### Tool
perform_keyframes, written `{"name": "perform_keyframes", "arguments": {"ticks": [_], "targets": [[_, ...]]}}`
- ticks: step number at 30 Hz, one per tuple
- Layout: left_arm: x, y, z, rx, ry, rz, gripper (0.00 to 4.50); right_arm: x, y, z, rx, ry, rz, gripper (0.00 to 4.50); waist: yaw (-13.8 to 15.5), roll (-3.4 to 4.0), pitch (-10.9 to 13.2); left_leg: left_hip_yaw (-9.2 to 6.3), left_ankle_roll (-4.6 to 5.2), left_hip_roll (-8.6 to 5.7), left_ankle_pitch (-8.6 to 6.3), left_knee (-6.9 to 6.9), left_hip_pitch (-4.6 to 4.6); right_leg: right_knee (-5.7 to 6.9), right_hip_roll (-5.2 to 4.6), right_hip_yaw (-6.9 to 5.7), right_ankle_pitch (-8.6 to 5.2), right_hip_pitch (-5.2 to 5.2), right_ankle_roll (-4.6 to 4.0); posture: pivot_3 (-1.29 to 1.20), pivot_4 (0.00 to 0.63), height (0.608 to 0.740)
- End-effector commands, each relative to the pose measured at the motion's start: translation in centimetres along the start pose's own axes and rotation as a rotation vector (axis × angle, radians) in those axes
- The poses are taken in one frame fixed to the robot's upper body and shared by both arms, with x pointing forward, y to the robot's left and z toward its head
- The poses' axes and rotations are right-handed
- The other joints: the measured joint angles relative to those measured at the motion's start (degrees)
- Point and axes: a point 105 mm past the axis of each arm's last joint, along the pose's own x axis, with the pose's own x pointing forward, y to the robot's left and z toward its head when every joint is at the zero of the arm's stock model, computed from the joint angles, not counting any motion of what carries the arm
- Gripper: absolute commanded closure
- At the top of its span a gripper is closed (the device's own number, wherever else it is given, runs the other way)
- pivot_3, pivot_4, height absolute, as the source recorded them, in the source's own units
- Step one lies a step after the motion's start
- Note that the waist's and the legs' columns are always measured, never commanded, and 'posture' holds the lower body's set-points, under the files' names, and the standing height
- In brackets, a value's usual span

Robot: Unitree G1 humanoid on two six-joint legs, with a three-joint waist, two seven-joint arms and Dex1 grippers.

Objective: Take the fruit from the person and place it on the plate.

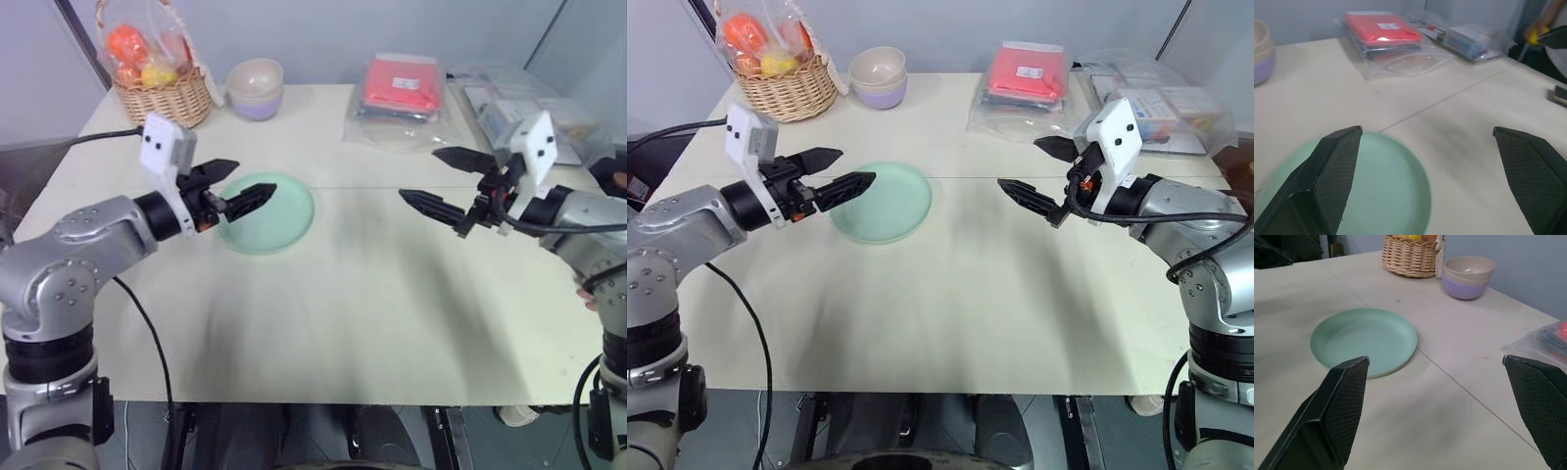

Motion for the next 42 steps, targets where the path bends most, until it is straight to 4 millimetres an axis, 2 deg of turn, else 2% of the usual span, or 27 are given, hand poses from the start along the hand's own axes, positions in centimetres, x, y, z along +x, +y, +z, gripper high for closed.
{"name": "perform_keyframes", "arguments": {"ticks": [1, 42], "targets": [[-0.82, -0.09, 1.27, 0.041, -0.043, 0.020, 0.00, -0.52, -0.35, 1.16, -0.043, -0.032, -0.020, 0.03, 0.1, 0.00, 0.0, 0.00, 0.00, 0.00, 0.00, 0.00, 0.00, 0.00, 0.00, 0.00, 0.00, 0.00, 0.00, 0.00, 0.150, 0.740], [-0.18, -0.82, 1.25, 0.022, -0.048, -0.016, 0.00, -0.73, -0.27, 0.77, -0.034, -0.017, -0.032, 0.03, 0.0, 0.00, 0.0, 0.00, 0.00, 0.00, 0.00, 0.00, 0.00, 0.00, 0.00, 0.00, 0.00, 0.01, 0.00, 0.00, 0.150, 0.740]]}}
